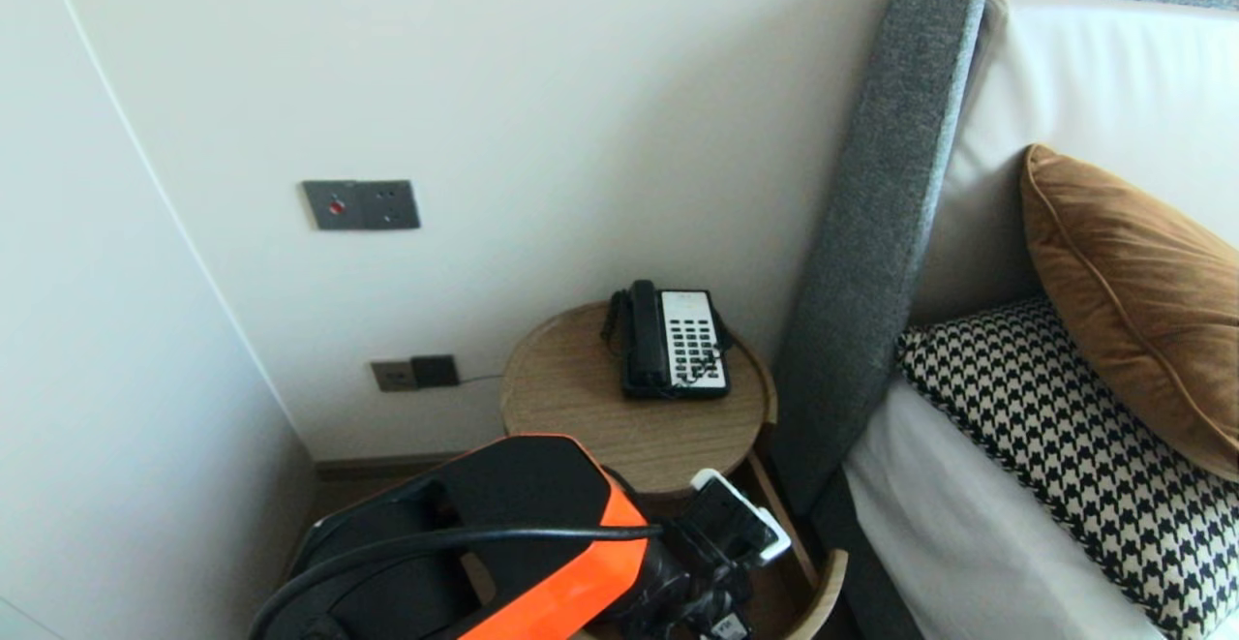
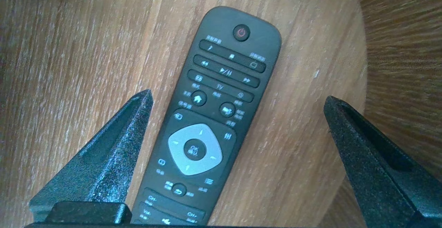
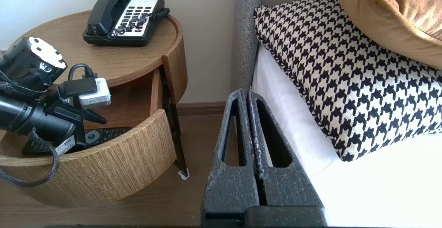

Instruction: Take the remote control out of the drawer one by one and place them on the table

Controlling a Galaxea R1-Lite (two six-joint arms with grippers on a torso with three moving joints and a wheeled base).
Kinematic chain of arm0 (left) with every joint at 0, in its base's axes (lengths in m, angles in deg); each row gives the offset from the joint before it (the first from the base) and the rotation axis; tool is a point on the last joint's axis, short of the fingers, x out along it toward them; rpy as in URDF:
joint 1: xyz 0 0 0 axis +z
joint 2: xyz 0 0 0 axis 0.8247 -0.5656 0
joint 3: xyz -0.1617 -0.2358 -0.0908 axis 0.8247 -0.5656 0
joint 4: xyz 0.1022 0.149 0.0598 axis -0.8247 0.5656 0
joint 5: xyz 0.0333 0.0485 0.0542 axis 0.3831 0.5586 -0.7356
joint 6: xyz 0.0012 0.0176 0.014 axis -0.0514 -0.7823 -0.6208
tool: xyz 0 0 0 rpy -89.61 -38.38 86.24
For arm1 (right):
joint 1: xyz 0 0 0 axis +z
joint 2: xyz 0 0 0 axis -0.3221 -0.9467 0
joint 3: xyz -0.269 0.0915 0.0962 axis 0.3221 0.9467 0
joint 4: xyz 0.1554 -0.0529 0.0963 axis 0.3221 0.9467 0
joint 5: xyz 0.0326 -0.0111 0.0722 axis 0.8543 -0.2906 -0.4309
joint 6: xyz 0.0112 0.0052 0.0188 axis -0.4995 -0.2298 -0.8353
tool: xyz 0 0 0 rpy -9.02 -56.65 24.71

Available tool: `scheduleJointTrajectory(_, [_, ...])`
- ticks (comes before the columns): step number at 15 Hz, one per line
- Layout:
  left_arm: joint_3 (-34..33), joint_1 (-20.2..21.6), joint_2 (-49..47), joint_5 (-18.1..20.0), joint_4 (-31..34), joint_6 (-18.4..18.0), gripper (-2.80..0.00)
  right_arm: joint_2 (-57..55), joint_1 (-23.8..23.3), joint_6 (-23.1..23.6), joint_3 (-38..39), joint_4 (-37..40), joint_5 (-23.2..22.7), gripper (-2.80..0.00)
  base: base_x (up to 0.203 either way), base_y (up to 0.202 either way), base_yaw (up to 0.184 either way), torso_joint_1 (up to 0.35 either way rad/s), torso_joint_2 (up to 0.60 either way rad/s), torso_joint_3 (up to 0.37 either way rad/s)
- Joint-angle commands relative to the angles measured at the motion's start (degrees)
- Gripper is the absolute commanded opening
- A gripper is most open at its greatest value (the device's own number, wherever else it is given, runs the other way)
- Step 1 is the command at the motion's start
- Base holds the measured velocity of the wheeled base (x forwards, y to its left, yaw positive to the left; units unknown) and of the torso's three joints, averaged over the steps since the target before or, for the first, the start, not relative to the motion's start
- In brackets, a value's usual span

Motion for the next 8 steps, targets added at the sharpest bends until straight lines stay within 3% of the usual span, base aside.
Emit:
scheduleJointTrajectory(1, [-1.07,0.12,0.27,0.34,-1.51,0.24,0.0,0.19,0.02,0.02,0.0,0.0,0.0,-2.8,0.0,0.0,0.0,0.0,0.0,0.0])
scheduleJointTrajectory(6, [-5.12,1.32,-0.13,0.32,-9.71,-3.19,0.0,0.19,0.02,0.02,0.0,0.0,0.0,-2.8,0.0,0.0,0.0,0.0,0.0,0.0])
scheduleJointTrajectory(8, [-5.41,1.35,-0.17,0.27,-10.08,-3.77,0.0,0.19,0.02,0.02,0.0,0.0,0.0,-2.8,0.0,0.0,0.0,0.0,0.0,0.0])
